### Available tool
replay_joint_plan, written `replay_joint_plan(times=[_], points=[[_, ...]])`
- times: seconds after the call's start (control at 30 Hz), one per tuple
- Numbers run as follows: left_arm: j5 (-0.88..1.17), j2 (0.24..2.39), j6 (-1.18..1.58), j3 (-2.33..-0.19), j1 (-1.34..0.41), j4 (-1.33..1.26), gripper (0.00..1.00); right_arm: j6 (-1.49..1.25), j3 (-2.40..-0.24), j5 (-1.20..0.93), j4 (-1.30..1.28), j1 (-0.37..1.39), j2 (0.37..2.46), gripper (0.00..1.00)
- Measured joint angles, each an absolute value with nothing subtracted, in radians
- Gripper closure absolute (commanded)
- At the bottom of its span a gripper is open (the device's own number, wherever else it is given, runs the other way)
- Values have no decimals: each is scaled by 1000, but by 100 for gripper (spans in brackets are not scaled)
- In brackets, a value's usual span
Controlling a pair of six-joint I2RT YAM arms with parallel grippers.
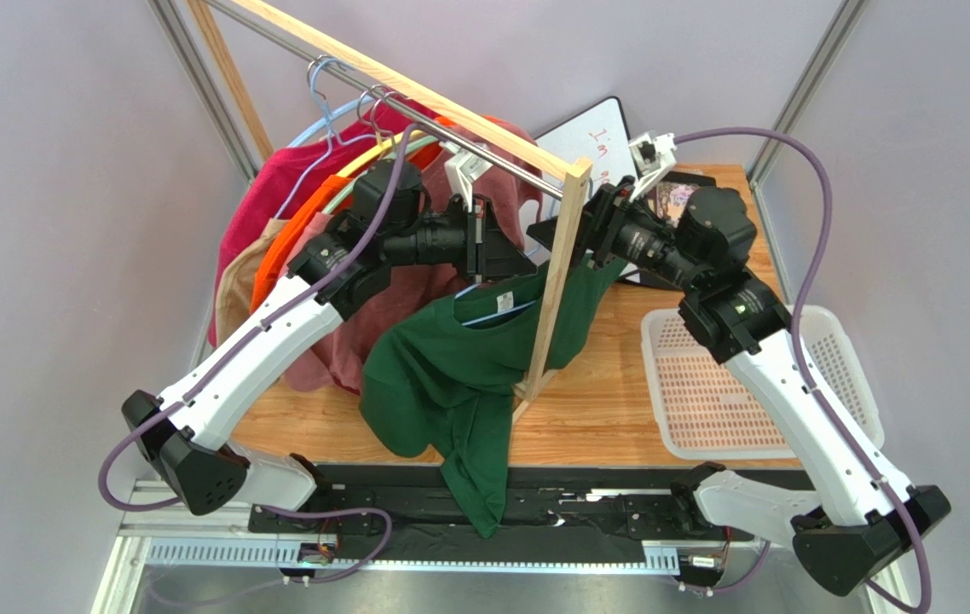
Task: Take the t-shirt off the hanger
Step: Pass the hanger from the left arm to the right, then remove the tshirt from the hanger
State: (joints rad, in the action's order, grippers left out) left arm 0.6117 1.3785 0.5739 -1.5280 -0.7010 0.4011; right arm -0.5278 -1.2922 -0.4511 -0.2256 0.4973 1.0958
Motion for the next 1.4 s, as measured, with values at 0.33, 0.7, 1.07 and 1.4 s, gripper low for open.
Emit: replay_joint_plan(times=[0.33, 0.7, 1.07, 1.4], points=[[612, 1365, 596, -1490, -700, 355, 87, -517, -1276, -352, -215, 576, 1150, 100], [437, 1111, 474, -1376, -699, 414, 32, -526, -1225, -150, -242, 602, 1122, 100], [283, 802, 374, -1186, -705, 511, 29, -530, -1159, -115, -227, 594, 1068, 100], [45, 709, 354, -1046, -705, 594, 29, -526, -1092, -168, -189, 594, 947, 100]])
